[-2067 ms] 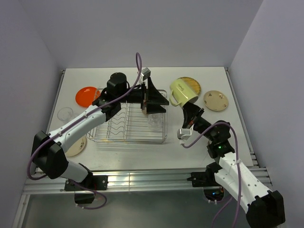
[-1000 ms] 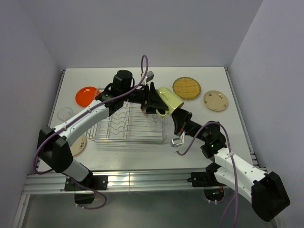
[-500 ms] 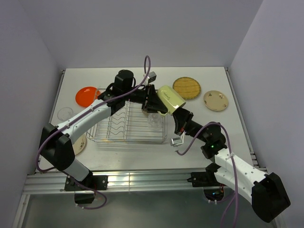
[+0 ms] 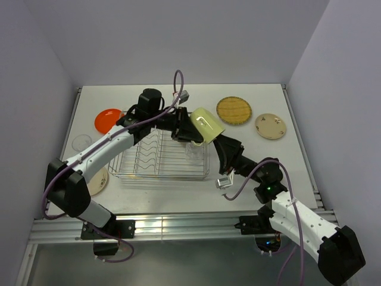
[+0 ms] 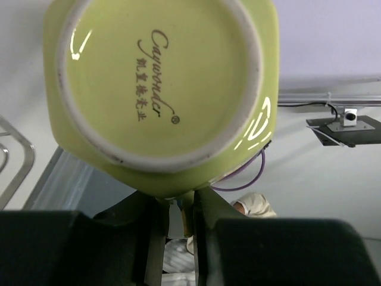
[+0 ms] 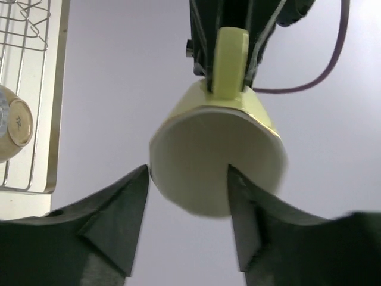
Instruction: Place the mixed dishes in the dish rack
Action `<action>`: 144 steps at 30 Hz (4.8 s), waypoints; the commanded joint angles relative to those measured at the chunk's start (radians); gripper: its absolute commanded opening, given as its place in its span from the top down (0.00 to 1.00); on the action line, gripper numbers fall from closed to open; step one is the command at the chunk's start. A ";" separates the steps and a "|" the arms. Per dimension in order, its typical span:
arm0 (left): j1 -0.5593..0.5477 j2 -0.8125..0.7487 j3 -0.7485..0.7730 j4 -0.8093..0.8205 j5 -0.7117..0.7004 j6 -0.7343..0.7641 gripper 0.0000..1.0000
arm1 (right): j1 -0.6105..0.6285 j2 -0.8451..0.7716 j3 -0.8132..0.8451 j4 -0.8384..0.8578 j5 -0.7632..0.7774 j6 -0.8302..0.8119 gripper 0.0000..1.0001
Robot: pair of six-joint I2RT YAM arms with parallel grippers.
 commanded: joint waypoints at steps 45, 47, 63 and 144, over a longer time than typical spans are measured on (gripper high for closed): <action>-0.024 -0.114 -0.074 -0.486 -0.343 1.692 1.00 | -0.006 -0.455 0.013 -0.501 0.567 0.669 0.26; -0.034 -0.101 -0.082 -0.477 -0.348 1.695 1.00 | -0.006 -0.458 0.013 -0.501 0.572 0.672 0.26; -0.070 -0.052 -0.134 -0.386 -0.369 1.663 1.00 | -0.013 -0.469 -0.010 -0.489 0.587 0.703 0.25; -0.126 -0.145 -0.303 -0.236 -0.645 1.496 0.35 | -0.016 -0.498 0.058 -0.719 0.491 0.765 0.19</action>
